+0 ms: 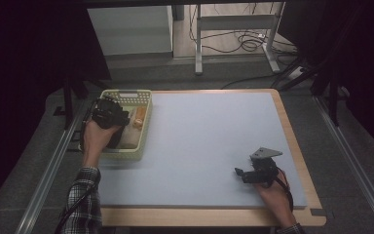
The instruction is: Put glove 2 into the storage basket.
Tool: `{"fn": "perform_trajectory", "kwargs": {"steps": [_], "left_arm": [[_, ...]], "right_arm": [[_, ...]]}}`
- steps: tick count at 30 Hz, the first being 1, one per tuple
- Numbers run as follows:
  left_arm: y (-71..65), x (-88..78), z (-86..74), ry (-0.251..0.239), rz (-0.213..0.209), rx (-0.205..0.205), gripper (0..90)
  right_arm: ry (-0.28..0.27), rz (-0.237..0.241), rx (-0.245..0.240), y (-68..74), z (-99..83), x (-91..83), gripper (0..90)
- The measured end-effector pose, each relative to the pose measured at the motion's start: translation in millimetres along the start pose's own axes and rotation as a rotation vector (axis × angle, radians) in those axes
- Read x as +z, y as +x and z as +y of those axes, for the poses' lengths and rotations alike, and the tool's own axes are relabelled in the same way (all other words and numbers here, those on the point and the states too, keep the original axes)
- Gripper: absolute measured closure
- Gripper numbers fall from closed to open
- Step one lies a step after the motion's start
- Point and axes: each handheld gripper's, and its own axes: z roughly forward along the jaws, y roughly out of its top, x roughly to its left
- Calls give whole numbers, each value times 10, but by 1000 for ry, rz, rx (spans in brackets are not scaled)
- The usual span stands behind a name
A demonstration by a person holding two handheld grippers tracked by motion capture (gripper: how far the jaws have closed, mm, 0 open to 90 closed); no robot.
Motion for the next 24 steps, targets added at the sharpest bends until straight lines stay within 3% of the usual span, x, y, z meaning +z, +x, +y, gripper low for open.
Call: {"fn": "perform_trajectory", "kwargs": {"steps": [4,11,17,24], "left_arm": [[-24,-91,-35,-45,-50,12,85],[-101,-205,-91,-73,-88,61,49],[-243,-284,-165,-91,-111,115,34],[-502,-364,-251,-140,-175,170,29]], "right_arm": [[0,0,0,0,0,0,180],[0,0,0,0,1,0,180],[0,0,0,0,2,0,180],[3,-1,-2,0,3,-1,180]]}}
